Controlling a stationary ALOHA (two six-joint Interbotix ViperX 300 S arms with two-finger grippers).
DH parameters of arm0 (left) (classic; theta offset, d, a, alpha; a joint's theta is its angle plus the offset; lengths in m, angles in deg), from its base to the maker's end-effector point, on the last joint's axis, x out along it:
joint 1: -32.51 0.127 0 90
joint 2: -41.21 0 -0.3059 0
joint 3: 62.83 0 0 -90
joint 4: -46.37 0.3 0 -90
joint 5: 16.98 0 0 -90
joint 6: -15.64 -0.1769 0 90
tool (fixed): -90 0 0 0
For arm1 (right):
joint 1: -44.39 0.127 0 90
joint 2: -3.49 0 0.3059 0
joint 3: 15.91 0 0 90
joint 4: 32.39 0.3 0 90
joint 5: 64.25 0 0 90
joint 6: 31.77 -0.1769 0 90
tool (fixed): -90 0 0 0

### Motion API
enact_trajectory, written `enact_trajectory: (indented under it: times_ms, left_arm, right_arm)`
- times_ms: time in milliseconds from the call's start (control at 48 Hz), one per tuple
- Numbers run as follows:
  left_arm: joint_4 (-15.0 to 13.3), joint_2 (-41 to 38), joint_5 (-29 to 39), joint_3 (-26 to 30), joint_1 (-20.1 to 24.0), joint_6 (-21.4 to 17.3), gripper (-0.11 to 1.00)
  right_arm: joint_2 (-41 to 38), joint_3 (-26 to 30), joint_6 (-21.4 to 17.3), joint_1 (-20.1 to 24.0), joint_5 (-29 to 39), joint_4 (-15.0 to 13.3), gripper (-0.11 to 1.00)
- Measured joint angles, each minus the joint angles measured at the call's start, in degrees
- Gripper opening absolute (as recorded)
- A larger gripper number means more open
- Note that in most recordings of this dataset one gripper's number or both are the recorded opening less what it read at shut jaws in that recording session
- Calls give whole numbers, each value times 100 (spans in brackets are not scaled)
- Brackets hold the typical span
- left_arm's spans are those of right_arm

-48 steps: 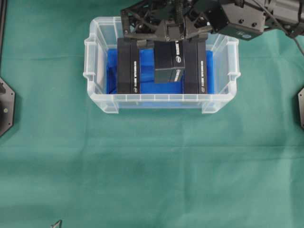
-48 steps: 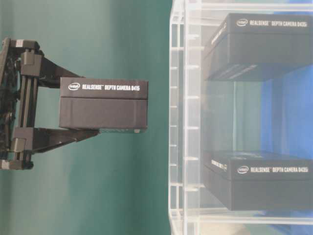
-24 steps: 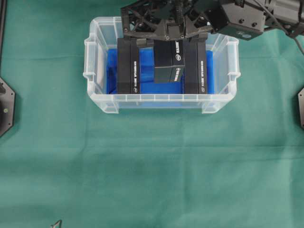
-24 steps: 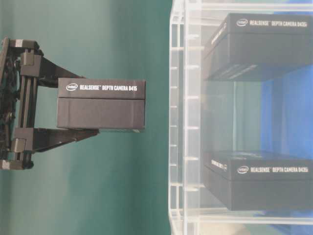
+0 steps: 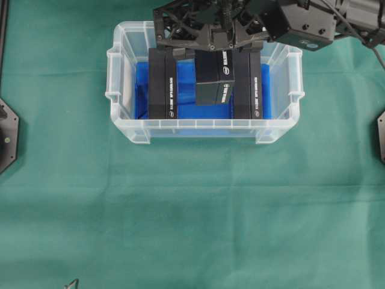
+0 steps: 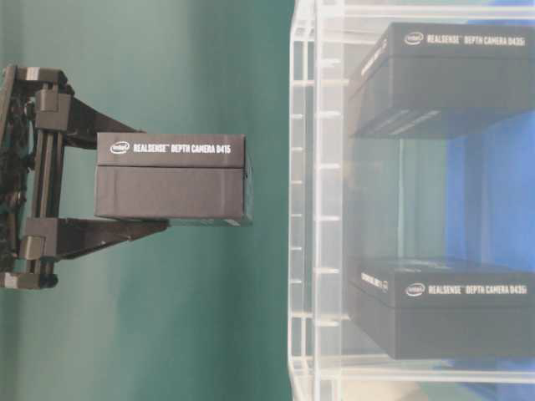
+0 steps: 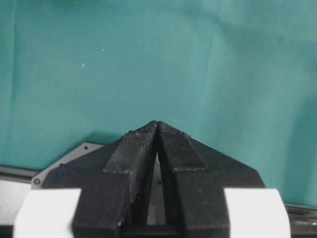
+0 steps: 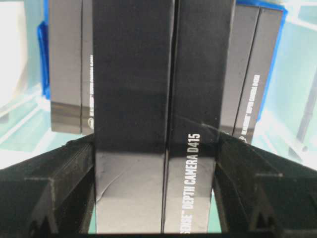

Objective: Take the box out of the case with the right arm.
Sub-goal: 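Lift the middle box straight up out of the case with the right gripper, then carry the box toward the front and lower it onto the table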

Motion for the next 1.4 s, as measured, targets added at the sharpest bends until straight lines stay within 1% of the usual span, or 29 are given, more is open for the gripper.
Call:
enact_trajectory:
  times_ms: [1125,1396]
  left_arm:
    - [0,26,0,0,0,0,2]
    - [0,26,9,0,0,0,2]
  right_arm:
    - [0,0,-18,0,0,-26,66]
    - [0,0,-79,123,9,-26,66]
